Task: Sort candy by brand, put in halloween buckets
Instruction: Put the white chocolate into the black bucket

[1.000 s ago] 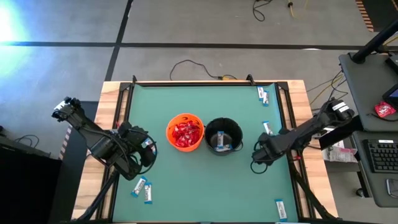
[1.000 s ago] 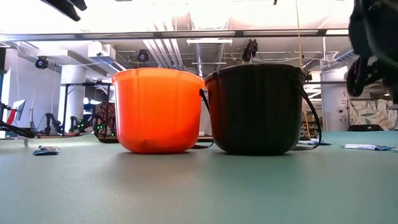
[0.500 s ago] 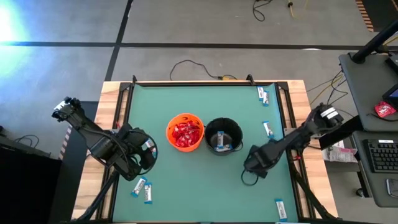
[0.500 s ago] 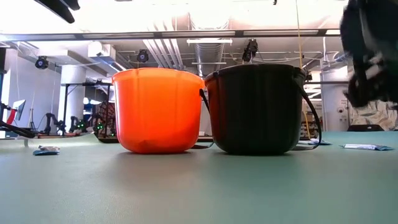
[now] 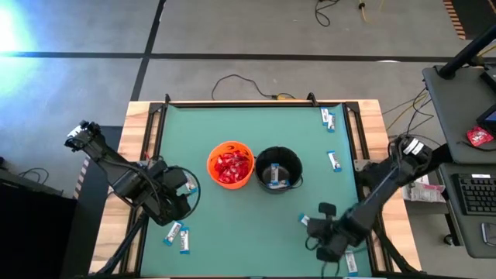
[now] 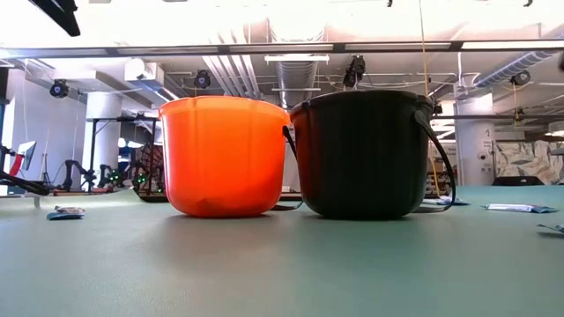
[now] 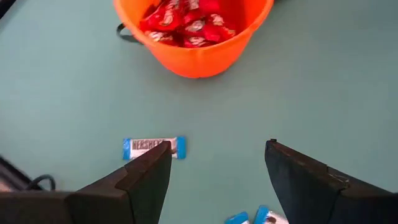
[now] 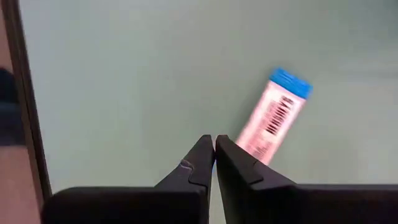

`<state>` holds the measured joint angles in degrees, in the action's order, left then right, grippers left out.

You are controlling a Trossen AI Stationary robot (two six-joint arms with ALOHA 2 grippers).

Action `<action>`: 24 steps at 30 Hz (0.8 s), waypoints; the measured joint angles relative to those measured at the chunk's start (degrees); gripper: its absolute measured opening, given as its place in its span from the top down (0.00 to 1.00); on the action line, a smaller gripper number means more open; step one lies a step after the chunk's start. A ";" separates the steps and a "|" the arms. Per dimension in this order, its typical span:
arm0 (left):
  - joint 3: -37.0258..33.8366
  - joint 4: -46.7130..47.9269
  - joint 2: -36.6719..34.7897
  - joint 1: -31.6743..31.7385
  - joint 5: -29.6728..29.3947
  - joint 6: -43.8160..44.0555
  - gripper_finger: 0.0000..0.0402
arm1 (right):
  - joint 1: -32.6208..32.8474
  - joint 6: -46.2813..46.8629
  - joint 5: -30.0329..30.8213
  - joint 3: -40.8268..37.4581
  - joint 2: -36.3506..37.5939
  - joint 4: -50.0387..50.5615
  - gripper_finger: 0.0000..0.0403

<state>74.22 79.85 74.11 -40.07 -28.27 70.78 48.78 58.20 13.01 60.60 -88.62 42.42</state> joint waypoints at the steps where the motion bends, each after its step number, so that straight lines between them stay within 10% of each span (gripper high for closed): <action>1: 0.00 -0.53 0.00 0.00 -0.72 -0.65 0.40 | 1.42 0.61 2.01 0.29 -0.88 -0.66 0.96; 14: 0.00 -5.00 0.00 -0.04 5.34 -4.75 0.47 | 10.68 21.98 34.36 0.80 -10.96 -2.32 0.50; 24: 0.00 -0.05 0.00 -0.85 9.45 -4.57 0.55 | 11.25 39.71 39.50 -3.73 -18.54 -2.35 0.37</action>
<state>74.22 79.81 74.11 -40.93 -18.82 66.21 60.02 97.91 52.51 56.87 -107.16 40.07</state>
